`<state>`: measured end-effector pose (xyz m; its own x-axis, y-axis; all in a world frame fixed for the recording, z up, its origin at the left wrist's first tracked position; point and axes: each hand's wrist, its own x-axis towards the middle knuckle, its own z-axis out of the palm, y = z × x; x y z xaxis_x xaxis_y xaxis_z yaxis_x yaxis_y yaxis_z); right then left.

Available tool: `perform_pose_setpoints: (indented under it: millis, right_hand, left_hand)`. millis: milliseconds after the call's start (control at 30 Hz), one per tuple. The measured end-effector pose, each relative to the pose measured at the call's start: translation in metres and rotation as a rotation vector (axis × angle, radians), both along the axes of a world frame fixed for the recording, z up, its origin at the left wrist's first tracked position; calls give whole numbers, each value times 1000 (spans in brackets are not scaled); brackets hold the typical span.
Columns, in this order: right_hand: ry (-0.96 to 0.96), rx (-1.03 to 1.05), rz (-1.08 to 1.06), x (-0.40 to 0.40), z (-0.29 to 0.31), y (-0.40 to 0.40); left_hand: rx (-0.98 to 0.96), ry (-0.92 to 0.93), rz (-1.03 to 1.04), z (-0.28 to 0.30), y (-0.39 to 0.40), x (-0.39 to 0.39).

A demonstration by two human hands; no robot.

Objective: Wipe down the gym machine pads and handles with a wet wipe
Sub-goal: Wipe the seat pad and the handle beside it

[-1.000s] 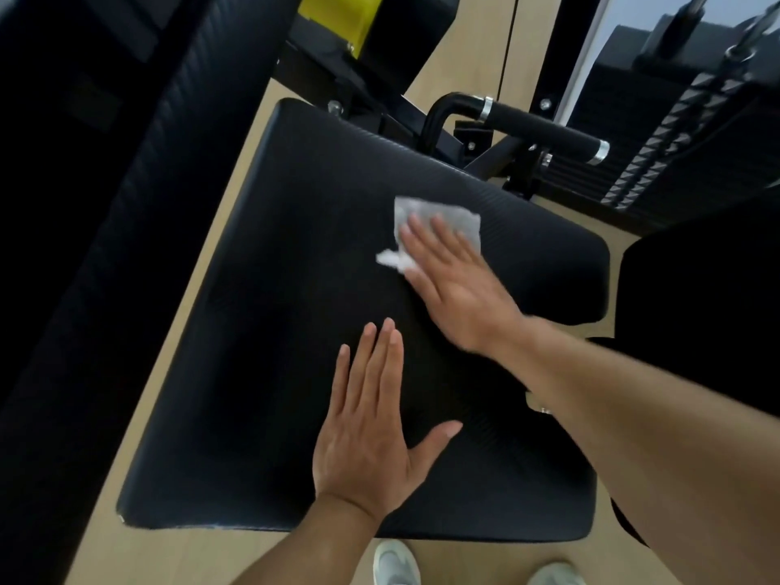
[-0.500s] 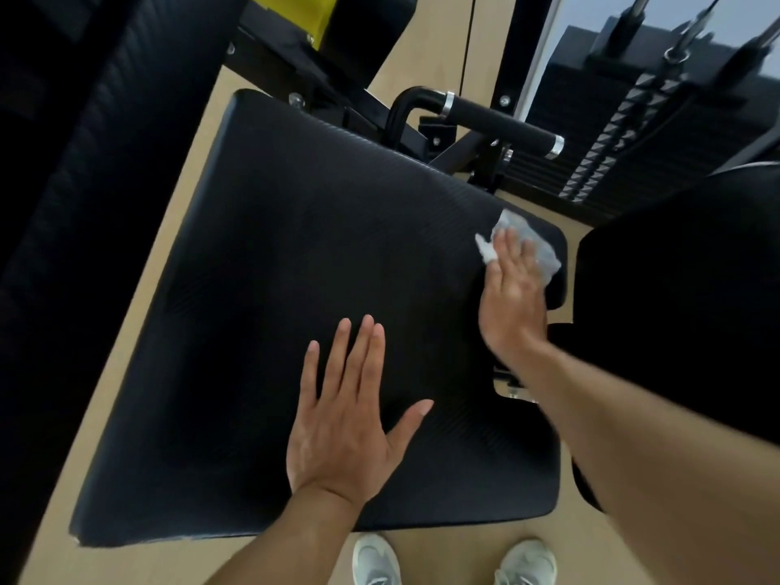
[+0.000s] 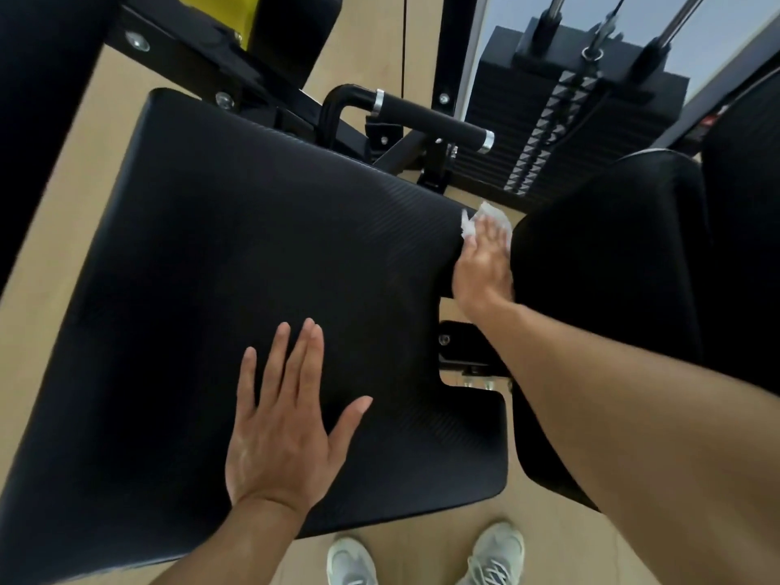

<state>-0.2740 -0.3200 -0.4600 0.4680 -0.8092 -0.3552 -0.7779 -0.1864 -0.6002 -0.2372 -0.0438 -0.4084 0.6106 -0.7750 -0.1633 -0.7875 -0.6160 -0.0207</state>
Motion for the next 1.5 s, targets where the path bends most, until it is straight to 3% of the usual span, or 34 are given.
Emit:
perform_pose_setpoints:
  millis: [100, 167, 233, 333, 400, 433, 567, 733, 800, 933, 1033, 1100, 1167, 1267, 1333, 1400, 1467, 1500]
  right_hand:
    - [17, 56, -306, 5, 2, 24]
    - [83, 29, -316, 15, 6, 38]
    - [-2, -10, -81, 35, 16, 43]
    - [-188, -46, 579, 69, 35, 50]
    - [-240, -109, 772, 82, 32, 43]
    - [-237, -140, 710, 82, 27, 38]
    - [21, -194, -60, 33, -10, 8]
    - [65, 3, -151, 28, -4, 15]
    - [-3, -3, 32, 55, 14, 28]
    - [-269, -109, 762, 115, 46, 73]
    - [-450, -324, 1195, 119, 56, 133]
    - [-500, -346, 1447, 109, 52, 152]
    - [-529, -425, 1473, 123, 48, 135]
    - [-489, -478, 1028, 164, 45, 81]
    - [-293, -346, 890, 168, 53, 64]
    - [-331, -407, 807, 160, 56, 85]
    - [-510, -511, 1043, 146, 54, 125]
    - [-514, -460, 1226, 139, 61, 141]
  left_hand:
    - [18, 3, -2, -1, -1, 0]
    - [23, 9, -1, 0, -1, 0]
    - [20, 5, 1, 0, -1, 2]
    - [32, -5, -10, -1, -2, 2]
    - [36, -8, -7, -2, -2, 2]
    - [41, -10, -4, -2, -2, 2]
    - [36, -10, -8, -2, -1, 1]
    - [57, -4, -13, -3, -3, 1]
    - [61, -1, 0, -3, -3, 1]
    - [67, -28, 10, -5, -4, 1]
    - [64, -25, 27, -4, -4, 0]
    - [59, -21, 47, -4, -3, -1]
    - [71, -24, 42, -4, -3, -1]
    - [81, -43, 12, -5, -3, -1]
    - [71, -41, 9, -5, -2, -1]
    - [62, -42, 13, -6, -3, -2]
    - [59, -51, 13, -7, -3, -1]
    - [52, -55, 14, -8, -3, 0]
